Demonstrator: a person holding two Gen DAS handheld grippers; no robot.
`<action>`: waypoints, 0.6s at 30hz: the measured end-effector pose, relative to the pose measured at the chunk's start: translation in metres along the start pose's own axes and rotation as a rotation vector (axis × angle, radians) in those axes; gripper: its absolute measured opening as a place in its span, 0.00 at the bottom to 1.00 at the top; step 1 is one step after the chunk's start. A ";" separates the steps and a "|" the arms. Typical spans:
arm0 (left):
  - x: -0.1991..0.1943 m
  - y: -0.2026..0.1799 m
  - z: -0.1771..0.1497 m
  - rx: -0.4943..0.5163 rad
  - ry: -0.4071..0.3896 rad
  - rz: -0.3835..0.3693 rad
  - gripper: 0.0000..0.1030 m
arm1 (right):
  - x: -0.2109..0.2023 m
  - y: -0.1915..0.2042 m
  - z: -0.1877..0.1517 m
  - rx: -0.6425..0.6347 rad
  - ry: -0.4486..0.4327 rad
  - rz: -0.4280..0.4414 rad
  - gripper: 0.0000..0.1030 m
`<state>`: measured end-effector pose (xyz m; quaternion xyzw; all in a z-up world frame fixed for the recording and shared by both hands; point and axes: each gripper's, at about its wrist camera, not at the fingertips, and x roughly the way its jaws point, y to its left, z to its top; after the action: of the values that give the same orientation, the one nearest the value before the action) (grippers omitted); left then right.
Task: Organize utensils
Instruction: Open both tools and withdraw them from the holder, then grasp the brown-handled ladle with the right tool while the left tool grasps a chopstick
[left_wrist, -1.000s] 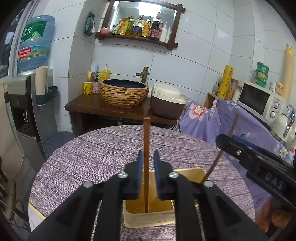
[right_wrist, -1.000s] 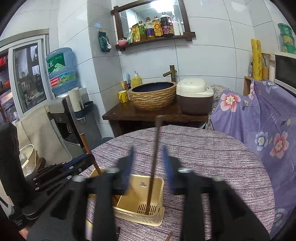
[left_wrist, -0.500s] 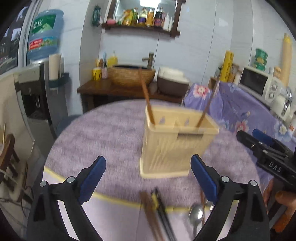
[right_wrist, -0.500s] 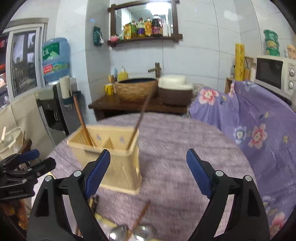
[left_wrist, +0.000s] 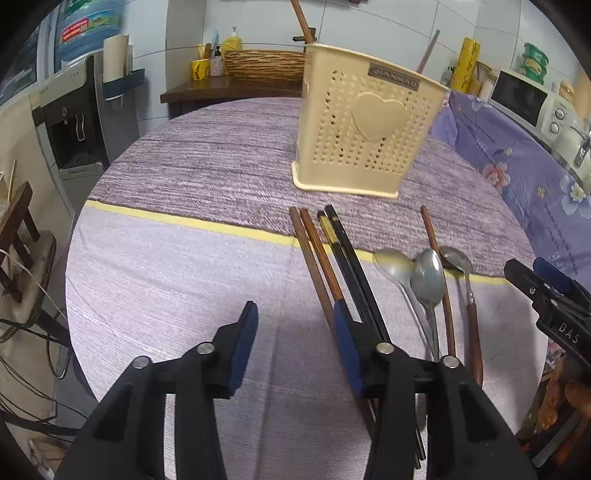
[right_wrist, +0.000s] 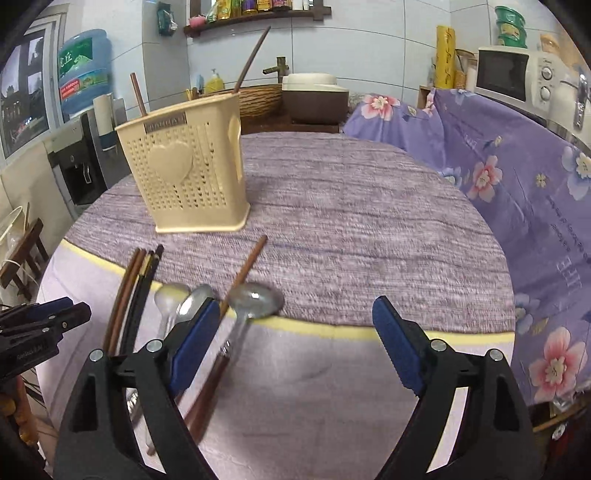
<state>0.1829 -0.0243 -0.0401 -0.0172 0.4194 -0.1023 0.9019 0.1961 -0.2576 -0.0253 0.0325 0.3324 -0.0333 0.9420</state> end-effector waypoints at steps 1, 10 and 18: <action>0.001 -0.003 -0.002 0.008 0.003 -0.003 0.35 | 0.000 0.000 -0.003 0.004 0.003 0.000 0.82; 0.011 -0.020 -0.010 0.042 0.046 -0.016 0.25 | 0.003 0.002 -0.015 0.004 0.035 -0.006 0.82; 0.018 -0.026 -0.011 0.064 0.071 -0.003 0.21 | 0.010 0.013 -0.017 0.010 0.097 0.018 0.82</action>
<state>0.1813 -0.0531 -0.0580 0.0145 0.4475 -0.1177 0.8864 0.1944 -0.2438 -0.0444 0.0420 0.3771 -0.0248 0.9249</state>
